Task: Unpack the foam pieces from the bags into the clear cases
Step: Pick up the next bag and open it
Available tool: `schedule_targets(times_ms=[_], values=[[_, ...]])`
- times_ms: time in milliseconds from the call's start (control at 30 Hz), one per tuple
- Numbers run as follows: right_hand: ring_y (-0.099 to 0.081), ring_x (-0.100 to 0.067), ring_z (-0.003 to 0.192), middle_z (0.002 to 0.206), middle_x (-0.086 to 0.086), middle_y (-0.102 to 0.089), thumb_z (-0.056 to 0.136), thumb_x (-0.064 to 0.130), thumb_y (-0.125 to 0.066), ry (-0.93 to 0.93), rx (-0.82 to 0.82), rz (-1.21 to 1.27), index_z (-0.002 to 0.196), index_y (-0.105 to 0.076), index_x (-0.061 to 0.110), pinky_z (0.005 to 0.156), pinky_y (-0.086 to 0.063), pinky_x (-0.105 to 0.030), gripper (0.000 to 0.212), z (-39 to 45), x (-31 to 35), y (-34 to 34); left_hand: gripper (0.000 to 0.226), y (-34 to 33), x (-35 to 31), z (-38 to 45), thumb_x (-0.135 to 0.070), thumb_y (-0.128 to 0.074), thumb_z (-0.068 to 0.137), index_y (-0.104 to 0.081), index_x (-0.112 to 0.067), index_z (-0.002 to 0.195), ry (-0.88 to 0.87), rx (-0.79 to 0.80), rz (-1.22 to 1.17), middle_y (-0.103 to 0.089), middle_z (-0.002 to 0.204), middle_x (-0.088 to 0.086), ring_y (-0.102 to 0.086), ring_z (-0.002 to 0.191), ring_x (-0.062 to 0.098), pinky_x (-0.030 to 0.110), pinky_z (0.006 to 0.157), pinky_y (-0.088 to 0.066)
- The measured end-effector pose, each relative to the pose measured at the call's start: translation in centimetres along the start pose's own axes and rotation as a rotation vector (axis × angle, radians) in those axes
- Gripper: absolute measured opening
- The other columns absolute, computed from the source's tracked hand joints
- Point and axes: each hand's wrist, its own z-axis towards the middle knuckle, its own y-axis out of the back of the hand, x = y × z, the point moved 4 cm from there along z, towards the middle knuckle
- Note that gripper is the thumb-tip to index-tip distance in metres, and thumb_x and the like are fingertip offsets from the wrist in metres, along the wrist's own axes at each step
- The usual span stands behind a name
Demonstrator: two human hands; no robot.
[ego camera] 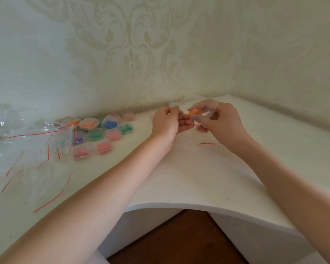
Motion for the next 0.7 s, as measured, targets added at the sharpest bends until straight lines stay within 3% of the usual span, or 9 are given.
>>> schedule_targets(times_ms=[200, 333, 533, 600, 700], values=[[-0.068, -0.015, 0.059, 0.073, 0.006, -0.065, 0.087, 0.018, -0.067, -0.019, -0.002, -0.077, 0.091, -0.068, 0.02, 0.052, -0.054, -0.032, 0.004, -0.1, -0.1, -0.1, 0.021, 0.4, 0.0, 0.2, -0.004, -0.037, 0.098, -0.049, -0.003, 0.08, 0.011, -0.062, -0.043, -0.058, 0.061, 0.012, -0.061, 0.042, 0.014, 0.027, 0.047, -0.055], [-0.068, -0.014, 0.06, 0.076, -0.001, -0.064, 0.089, 0.027, -0.064, -0.044, 0.036, -0.15, 0.093, -0.064, 0.018, 0.052, -0.056, -0.04, 0.01, 0.0, -0.2, -0.1, 0.016, 0.6, 0.0, 0.2, -0.001, -0.036, 0.097, -0.05, 0.001, 0.091, 0.03, -0.088, -0.072, -0.058, 0.064, 0.016, -0.059, 0.04, 0.013, 0.025, 0.044, -0.053], [-0.065, -0.014, 0.064, 0.068, 0.015, -0.061, 0.087, 0.036, -0.064, 0.031, 0.038, -0.367, 0.084, -0.062, 0.029, 0.068, -0.055, -0.038, 0.008, 0.1, 0.0, 0.0, 0.015, 1.0, 0.2, 0.3, -0.002, -0.038, 0.096, -0.051, 0.0, 0.089, 0.044, -0.147, -0.038, -0.059, 0.062, 0.014, -0.059, 0.04, 0.014, 0.026, 0.045, -0.054], [-0.063, -0.019, 0.065, 0.065, 0.012, -0.063, 0.086, 0.038, -0.065, 0.056, 0.016, -0.388, 0.083, -0.062, 0.03, 0.07, -0.054, -0.043, 0.008, 0.0, 0.0, 0.0, 0.015, 1.2, 0.3, 0.5, -0.002, -0.038, 0.095, -0.052, 0.001, 0.09, 0.048, -0.16, -0.026, -0.06, 0.064, 0.015, -0.061, 0.043, 0.015, 0.027, 0.046, -0.054], [-0.066, -0.02, 0.078, 0.085, 0.006, -0.071, 0.082, 0.042, -0.062, 0.111, -0.007, -0.347, 0.085, -0.063, 0.03, 0.07, -0.054, -0.048, 0.012, -0.1, 0.2, -0.2, 0.017, 1.2, 0.3, 0.3, -0.003, -0.037, 0.096, -0.05, -0.001, 0.086, 0.051, -0.166, -0.02, -0.06, 0.067, 0.016, -0.061, 0.044, 0.017, 0.027, 0.045, -0.054]])
